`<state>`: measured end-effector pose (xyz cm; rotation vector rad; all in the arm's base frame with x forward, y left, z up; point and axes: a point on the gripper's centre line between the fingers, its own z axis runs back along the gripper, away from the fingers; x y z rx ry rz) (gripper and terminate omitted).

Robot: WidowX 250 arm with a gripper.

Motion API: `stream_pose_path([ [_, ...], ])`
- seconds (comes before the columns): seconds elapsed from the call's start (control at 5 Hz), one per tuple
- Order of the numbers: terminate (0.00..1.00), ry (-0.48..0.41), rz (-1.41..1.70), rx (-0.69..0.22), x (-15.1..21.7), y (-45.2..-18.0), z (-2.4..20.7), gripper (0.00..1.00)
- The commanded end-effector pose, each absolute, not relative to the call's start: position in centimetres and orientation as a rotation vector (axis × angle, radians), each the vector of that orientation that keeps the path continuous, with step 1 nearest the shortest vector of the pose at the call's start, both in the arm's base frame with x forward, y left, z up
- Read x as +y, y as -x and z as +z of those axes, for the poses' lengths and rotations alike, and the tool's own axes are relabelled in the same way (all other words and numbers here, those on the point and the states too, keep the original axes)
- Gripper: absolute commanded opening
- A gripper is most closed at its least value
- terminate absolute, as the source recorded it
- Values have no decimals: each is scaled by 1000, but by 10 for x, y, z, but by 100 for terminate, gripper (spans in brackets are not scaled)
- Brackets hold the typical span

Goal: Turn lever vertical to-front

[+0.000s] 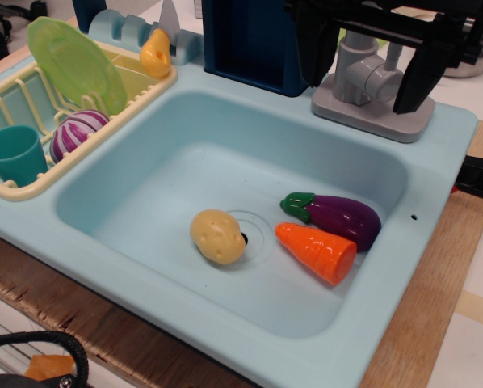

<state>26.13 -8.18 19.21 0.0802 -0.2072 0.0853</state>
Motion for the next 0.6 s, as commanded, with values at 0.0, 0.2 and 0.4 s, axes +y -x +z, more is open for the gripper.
stream_pose_path([
  [0.0, 0, -80, 85, -207, -82, -261, 192, 100],
  [0.2, 0, -97, 35, -302, -88, -270, 200, 100],
  [0.4, 0, -111, -14, -366, -92, -283, 207, 100],
])
